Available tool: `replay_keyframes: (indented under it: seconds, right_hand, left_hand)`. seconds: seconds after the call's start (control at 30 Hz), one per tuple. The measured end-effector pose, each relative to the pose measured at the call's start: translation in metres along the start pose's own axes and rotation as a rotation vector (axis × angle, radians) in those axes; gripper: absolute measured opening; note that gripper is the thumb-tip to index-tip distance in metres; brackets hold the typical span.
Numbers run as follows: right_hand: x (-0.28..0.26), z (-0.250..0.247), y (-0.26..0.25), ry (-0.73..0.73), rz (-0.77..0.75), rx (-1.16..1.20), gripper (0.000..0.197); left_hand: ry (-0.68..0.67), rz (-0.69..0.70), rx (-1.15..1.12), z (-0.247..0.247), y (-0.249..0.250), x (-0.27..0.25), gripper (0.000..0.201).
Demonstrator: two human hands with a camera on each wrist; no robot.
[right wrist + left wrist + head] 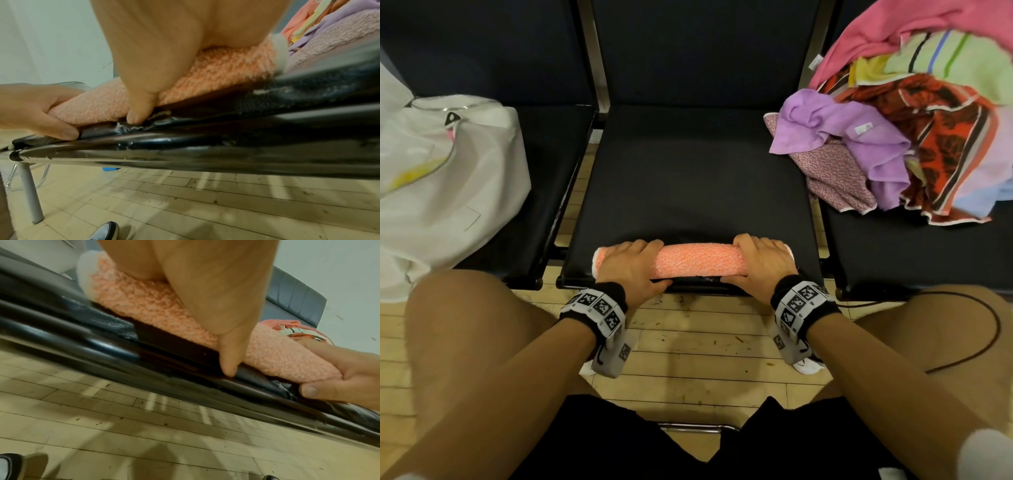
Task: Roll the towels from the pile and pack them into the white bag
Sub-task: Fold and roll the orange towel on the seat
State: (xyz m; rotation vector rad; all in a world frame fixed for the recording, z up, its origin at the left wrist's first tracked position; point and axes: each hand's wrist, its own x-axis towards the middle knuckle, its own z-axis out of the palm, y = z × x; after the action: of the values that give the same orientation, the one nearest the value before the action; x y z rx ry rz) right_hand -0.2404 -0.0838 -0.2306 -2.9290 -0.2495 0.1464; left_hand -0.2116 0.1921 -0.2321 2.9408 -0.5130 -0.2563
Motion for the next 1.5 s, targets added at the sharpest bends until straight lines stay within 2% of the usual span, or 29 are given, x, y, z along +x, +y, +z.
replay_keyframes:
  seconds: [0.1, 0.23, 0.4, 0.7, 0.93, 1.2, 1.27, 1.37, 1.43, 1.5]
  right_hand:
    - [-0.003, 0.003, -0.001, 0.007, -0.041, -0.016, 0.062]
    - [-0.008, 0.005, -0.004, 0.024, -0.08, -0.035, 0.052]
    - [-0.01, -0.004, -0.004, 0.02, -0.154, -0.099, 0.055]
    - [0.021, -0.057, -0.025, 0.193, -0.245, -0.209, 0.06]
    - [0.076, -0.116, -0.083, 0.281, -0.334, -0.261, 0.063]
    - [0.135, -0.164, -0.182, 0.276, -0.456, -0.267, 0.055]
    - [0.149, -0.173, -0.206, 0.302, -0.482, -0.235, 0.056]
    - [0.176, -0.183, -0.241, 0.322, -0.523, -0.22, 0.062]
    - [0.195, -0.189, -0.266, 0.328, -0.545, -0.225, 0.062]
    - [0.213, -0.191, -0.29, 0.313, -0.558, -0.217, 0.054]
  left_hand:
    - [0.007, -0.008, -0.014, -0.005, -0.005, 0.002, 0.066]
    - [-0.004, -0.004, 0.015, -0.007, -0.007, -0.002, 0.053]
    - [-0.026, -0.004, 0.024, -0.018, -0.009, -0.003, 0.037]
    - [0.116, -0.055, 0.096, -0.075, -0.025, -0.001, 0.023]
    - [0.274, -0.107, 0.118, -0.139, -0.076, -0.005, 0.021]
    - [0.343, -0.271, 0.1, -0.184, -0.159, -0.019, 0.03]
    - [0.37, -0.28, 0.096, -0.198, -0.179, -0.023, 0.04]
    - [0.366, -0.305, 0.099, -0.216, -0.21, -0.028, 0.068]
    - [0.379, -0.336, 0.089, -0.223, -0.232, -0.034, 0.074]
    - [0.394, -0.363, 0.055, -0.224, -0.254, -0.039, 0.072]
